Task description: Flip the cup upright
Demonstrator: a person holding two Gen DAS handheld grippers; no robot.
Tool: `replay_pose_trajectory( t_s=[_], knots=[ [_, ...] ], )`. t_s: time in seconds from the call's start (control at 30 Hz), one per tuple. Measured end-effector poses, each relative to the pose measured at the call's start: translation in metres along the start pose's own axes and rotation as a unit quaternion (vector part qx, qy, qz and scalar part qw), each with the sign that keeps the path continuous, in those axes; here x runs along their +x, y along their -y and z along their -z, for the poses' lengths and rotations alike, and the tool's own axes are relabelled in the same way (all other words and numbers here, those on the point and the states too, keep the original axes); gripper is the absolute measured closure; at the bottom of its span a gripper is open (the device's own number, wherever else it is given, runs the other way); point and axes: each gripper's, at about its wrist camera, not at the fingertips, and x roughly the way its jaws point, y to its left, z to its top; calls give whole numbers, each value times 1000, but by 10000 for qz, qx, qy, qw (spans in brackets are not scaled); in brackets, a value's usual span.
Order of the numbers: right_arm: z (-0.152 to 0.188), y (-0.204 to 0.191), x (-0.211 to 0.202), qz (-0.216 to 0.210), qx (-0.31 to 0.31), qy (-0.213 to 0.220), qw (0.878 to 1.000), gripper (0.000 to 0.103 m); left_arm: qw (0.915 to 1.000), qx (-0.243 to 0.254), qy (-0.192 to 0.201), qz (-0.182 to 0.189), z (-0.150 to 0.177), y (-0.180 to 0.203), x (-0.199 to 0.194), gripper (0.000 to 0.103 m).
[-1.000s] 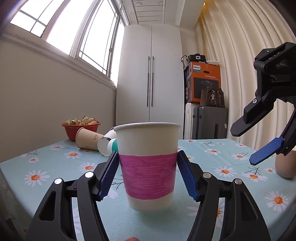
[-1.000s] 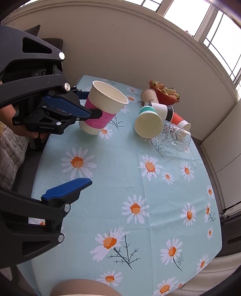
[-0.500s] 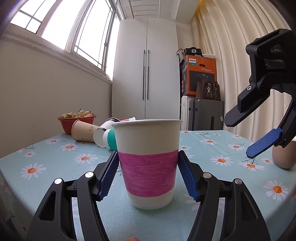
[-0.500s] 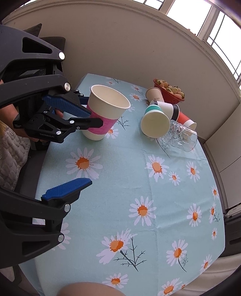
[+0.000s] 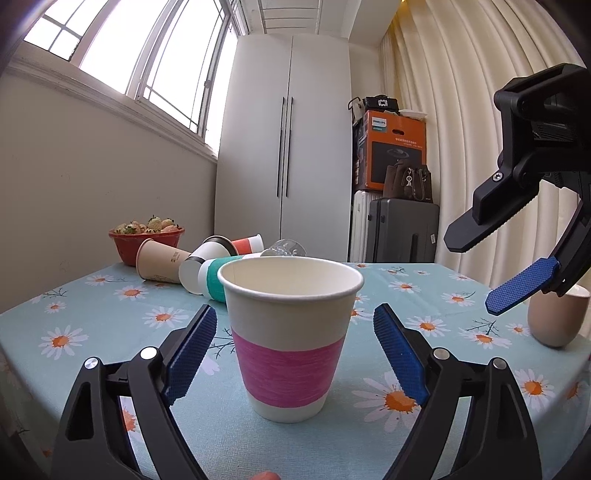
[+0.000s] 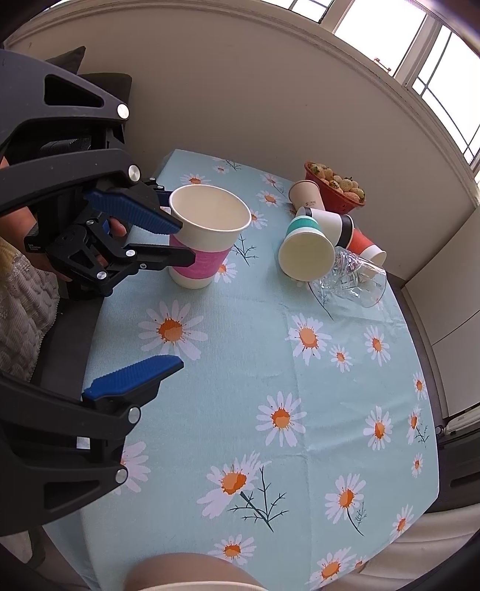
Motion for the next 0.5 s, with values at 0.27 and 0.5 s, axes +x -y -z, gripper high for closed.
replay_pose_trajectory(
  t_s=[0.27, 0.5],
  knots=[
    [6, -6, -18, -69, 26, 211, 9998, 35, 9997, -34, -167, 198, -30, -17, -21, 11],
    [12, -24, -29, 5, -123, 374, 9992, 35, 9986, -129, -382, 334, -59, -47, -52, 8]
  ],
)
